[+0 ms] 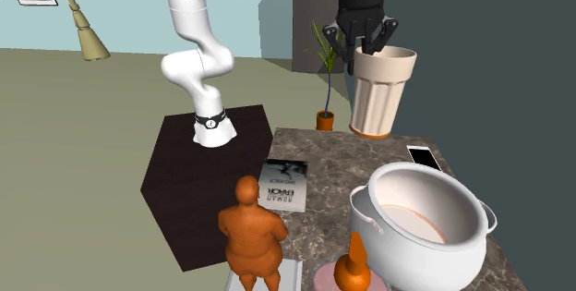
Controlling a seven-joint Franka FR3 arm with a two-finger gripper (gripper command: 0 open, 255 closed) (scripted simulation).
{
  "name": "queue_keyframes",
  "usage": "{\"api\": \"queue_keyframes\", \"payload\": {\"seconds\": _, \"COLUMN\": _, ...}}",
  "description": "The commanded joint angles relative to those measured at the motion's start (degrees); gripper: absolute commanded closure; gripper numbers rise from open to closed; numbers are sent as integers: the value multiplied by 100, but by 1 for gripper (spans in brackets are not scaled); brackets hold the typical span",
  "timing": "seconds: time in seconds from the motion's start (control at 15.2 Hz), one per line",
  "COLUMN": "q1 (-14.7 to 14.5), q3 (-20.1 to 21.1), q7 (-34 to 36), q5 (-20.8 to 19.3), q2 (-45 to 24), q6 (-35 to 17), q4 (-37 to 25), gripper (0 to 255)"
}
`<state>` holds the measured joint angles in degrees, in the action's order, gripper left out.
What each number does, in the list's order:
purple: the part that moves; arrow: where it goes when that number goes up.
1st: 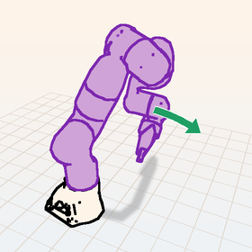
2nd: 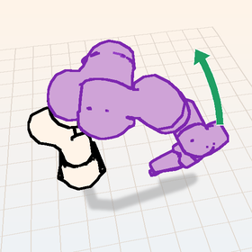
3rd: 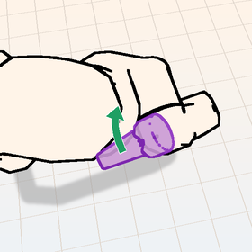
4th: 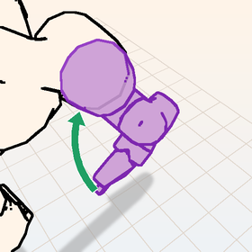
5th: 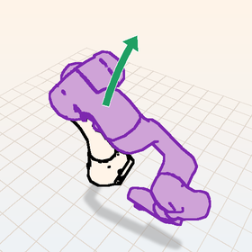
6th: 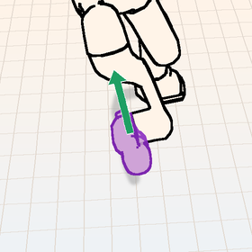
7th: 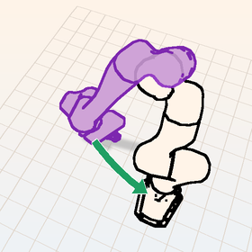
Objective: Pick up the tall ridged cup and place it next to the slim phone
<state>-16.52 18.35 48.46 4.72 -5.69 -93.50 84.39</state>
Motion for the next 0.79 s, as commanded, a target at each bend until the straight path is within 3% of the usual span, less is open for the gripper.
{"api": "queue_keyframes", "payload": {"seconds": 0.0, "q1": -178, "q3": 129, "q7": 314, "q5": -87, "q2": -163, "q6": 29, "q4": -221, "gripper": 255}}
{"api": "queue_keyframes", "payload": {"seconds": 0.4, "q1": -813, "q3": 438, "q7": 1187, "q5": -507, "q2": -987, "q6": 224, "q4": -1259, "gripper": 255}}
{"api": "queue_keyframes", "payload": {"seconds": 0.73, "q1": -1561, "q3": 562, "q7": 1849, "q5": -985, "q2": -1976, "q6": 644, "q4": -2660, "gripper": 255}}
